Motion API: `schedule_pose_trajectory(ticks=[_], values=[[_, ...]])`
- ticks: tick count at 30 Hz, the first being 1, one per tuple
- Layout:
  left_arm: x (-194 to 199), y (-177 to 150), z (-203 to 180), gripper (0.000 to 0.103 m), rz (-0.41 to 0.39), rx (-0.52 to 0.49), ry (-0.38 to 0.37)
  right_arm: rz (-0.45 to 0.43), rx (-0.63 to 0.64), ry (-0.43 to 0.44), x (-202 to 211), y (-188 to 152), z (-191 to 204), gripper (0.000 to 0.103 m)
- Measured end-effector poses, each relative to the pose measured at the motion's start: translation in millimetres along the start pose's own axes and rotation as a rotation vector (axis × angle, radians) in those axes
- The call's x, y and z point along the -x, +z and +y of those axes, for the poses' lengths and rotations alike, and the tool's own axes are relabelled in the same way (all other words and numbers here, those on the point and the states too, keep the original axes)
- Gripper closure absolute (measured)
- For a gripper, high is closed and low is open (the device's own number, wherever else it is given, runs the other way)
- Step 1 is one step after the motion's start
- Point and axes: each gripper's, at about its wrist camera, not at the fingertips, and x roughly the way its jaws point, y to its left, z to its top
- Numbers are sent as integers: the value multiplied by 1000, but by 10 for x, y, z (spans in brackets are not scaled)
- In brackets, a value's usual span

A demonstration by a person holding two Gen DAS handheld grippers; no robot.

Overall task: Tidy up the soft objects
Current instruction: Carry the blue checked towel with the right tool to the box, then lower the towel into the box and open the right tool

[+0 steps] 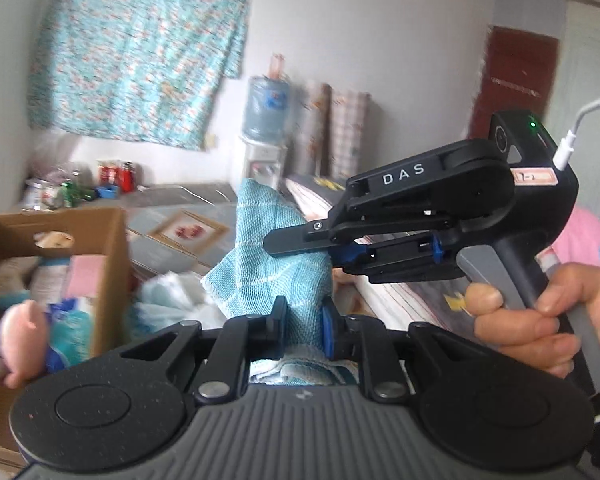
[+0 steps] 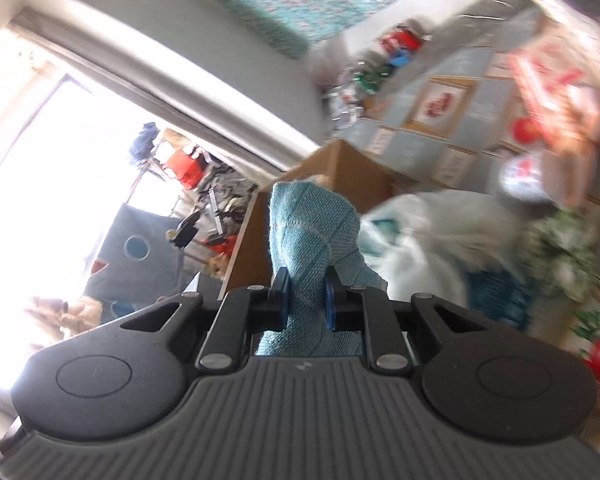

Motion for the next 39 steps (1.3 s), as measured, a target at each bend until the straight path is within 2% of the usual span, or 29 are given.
schedule_pose_trajectory(ticks=[7,13,17,23,29,33,39], values=[[267,220,524,85,-30,62,127,105,70,77,-696,189,630,88],[426,382,1091,85,-28,99,290,237,94,135,-1632,308,1156,88],[404,453,1547,85,-1,148,363,321,85,139,-2280,339,1367,88],[164,432,2151,85,62,161,486,411,59,111,-3149,385,1385,88],[-233,342,2634,85,172,166,556,477,14,33,-3956,340,1102,88],[-408,226,2794,84,263,143,594,525,-39,-30,-4345,228,801,88],[-455,136,2911,77,311,143,612,567,-41,-91,-4668,58,644,88]])
